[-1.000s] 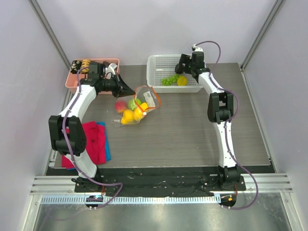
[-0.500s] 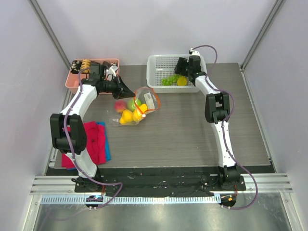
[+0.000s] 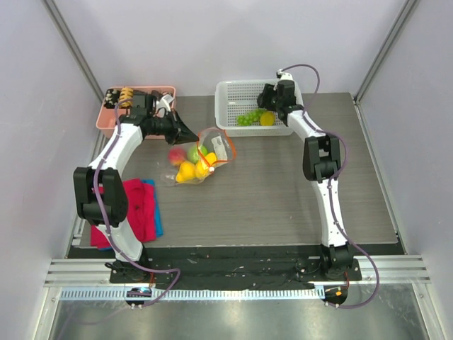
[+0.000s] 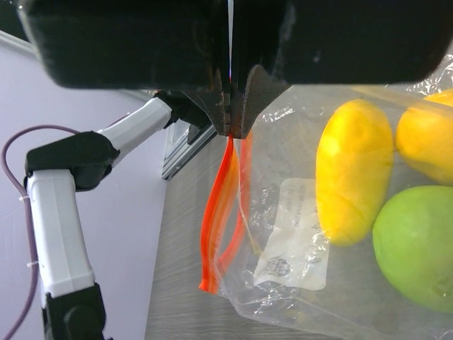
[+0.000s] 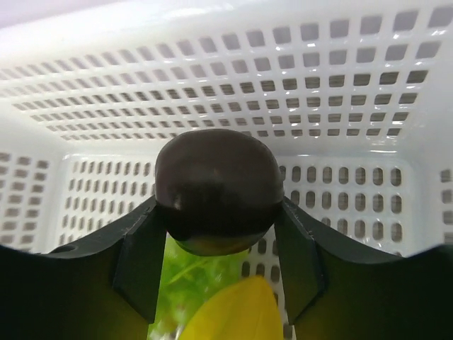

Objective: Place the food in the zip-top bag and seal the zipper
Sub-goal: Pick up the fake fruit from the bin, then place the fake fruit in the zipper food storage bag.

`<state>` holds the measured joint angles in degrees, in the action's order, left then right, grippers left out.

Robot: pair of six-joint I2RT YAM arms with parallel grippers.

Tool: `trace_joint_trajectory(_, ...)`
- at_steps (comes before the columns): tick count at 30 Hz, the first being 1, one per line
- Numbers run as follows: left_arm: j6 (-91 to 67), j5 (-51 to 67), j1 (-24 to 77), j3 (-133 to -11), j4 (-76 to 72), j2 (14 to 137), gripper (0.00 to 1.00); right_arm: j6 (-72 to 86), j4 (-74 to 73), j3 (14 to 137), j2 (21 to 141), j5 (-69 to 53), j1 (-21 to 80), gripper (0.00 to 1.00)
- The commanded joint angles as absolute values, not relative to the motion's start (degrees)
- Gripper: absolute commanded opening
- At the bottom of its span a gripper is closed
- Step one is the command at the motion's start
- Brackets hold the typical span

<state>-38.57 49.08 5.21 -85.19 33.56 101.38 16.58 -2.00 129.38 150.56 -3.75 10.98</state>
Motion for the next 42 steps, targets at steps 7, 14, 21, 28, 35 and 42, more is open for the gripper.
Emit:
trace_joint_trajectory(7,-40.96,51.24,4.75,-88.77,30.94,98.7,0.0,14.24,-1.32,107.1,115.27,-25.97,10.11,0.29)
trace_joint_trajectory(14,-42.63,51.94,4.75,-88.59,29.27,98.26,0.0,12.4,-10.26,91.16,100.91,-36.64,16.33,0.26)
trace_joint_trajectory(21,-42.98,51.42,4.75,-88.07,28.92,97.29,0.0,10.98,-15.73,85.35,98.7,-36.3,26.35,0.25)
trace_joint_trajectory(28,-43.68,51.59,4.83,-87.8,28.04,97.47,0.0,11.6,-15.47,88.66,104.58,-31.56,31.37,0.38)
trace_joint_trajectory(35,-43.42,51.06,4.83,-87.63,28.39,97.21,0.0,13.8,-15.82,98.43,111.88,-29.71,31.46,0.79)
trace_joint_trajectory(42,-42.8,51.5,4.75,-87.89,29.18,97.82,0.0,12.75,-17.31,97.47,108.02,-32.51,29.63,1.0)
